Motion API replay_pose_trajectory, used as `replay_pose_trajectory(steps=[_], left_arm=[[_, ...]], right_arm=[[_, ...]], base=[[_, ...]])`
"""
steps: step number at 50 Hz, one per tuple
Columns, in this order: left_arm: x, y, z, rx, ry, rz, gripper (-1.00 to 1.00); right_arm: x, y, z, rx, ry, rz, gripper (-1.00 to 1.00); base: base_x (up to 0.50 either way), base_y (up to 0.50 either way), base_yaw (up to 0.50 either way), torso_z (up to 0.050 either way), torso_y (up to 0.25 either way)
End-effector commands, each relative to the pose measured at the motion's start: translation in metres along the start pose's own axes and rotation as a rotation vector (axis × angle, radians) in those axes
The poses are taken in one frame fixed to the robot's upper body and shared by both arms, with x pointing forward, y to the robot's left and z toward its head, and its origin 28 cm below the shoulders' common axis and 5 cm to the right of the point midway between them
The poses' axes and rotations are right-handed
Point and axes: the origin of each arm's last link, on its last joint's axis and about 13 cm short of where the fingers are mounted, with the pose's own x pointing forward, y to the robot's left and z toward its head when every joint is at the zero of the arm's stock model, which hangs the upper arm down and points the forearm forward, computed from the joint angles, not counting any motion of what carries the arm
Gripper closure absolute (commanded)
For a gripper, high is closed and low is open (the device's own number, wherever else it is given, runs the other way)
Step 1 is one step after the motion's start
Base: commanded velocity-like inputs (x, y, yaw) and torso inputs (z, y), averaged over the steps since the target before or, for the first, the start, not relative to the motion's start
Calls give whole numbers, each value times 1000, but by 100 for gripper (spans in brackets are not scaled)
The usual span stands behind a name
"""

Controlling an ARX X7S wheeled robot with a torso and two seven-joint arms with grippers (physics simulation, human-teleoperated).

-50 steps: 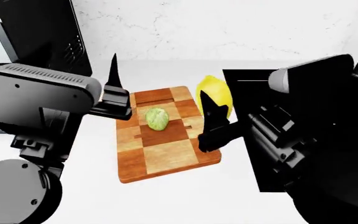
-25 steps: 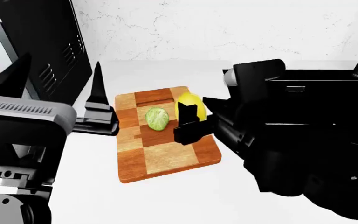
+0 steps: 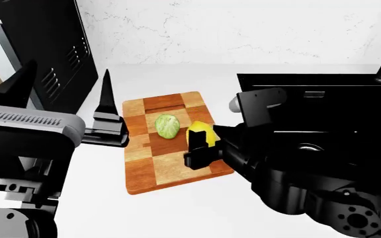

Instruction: Pick the vegetables from the sink and place them on the cutting board.

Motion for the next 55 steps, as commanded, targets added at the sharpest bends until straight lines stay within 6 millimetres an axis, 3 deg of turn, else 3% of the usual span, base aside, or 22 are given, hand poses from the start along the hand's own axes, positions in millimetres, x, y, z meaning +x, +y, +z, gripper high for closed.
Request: replay_pose_trajectory(steps=[1,10,11,34,38,42,55], left_arm=[[0,-1,-1,1,2,-4,-100],[0,-1,-1,-1,4,-10,-100],[0,-1,-2,-1,5,-10,-100],[0,-1,-2,1,8,-12,-100],[0,-1,-3,1,10,-10,-100],[0,-1,-3,1,10,-10,-100],[0,-3,-5,6,14,-17,-100]], right_arm=[[4,-1,-7,-15,13,3,100],[5,-1,-8,-25,9,-1,100],[4,-1,-8,-30,6,-2,-100],[1,1,-6,-48,-10,9,-100],[-32,10,30,-104,-163,0,-100],[-54,14,47,-130,-267,-3,-100],[-109,19,60,-200,-472,-60,-100]], base=[[0,0,0,0,0],[0,0,0,0,0],[0,0,0,0,0],[0,0,0,0,0],[0,0,0,0,0],[0,0,0,0,3],[0,0,0,0,0]])
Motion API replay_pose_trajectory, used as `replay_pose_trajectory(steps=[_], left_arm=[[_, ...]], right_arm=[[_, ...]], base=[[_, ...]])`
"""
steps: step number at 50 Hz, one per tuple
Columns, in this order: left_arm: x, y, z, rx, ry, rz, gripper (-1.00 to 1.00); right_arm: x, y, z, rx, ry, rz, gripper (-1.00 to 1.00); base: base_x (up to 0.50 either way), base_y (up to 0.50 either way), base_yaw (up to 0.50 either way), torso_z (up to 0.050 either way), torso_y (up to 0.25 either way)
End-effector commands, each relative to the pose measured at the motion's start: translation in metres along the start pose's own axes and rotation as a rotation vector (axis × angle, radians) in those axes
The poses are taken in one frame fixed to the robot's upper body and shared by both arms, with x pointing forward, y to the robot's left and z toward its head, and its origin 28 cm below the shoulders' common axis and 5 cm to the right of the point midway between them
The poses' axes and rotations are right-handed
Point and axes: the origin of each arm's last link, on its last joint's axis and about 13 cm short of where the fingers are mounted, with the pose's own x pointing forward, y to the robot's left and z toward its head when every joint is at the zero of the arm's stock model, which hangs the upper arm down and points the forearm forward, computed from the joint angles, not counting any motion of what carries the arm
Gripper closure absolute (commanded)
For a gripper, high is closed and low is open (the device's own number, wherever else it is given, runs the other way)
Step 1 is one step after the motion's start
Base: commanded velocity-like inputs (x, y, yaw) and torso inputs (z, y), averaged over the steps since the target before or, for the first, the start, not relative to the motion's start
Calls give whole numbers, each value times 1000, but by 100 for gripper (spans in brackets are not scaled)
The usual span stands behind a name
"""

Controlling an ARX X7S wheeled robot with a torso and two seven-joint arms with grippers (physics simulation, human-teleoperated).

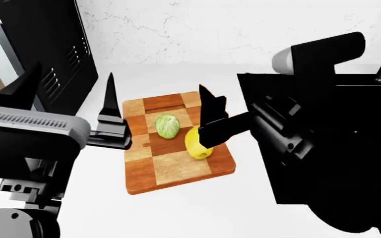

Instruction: Pick the vegetables from the sink and place them on the cutting board.

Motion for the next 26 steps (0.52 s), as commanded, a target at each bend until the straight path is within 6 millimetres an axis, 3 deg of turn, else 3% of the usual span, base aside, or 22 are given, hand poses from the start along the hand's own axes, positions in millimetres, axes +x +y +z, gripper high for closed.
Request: replay_pose_trajectory(steps=[1,4,13,19,26], left_arm=[[0,-2,-2,5,4,-5,-100],[0,-3,-4,9,7,-7,-100],[-1,-5,-6,28,12,0,-100],[-5,-5,-1,34,-16,15,-100],[-12,-2,10,7,-74,56,-100]], right_arm=[[-41,1,23,-62,-169,-50,-100],[-52,2,20,-101,-219,-80,-100],[-73,3,-24,-157,-359,-104,-100],[-84,4,-35,-171,-423,-126,-100],[-97,0,-31,-148,-488,-187,-100]], base=[[0,0,0,0,0],[0,0,0,0,0],[0,0,0,0,0],[0,0,0,0,0],[0,0,0,0,0]])
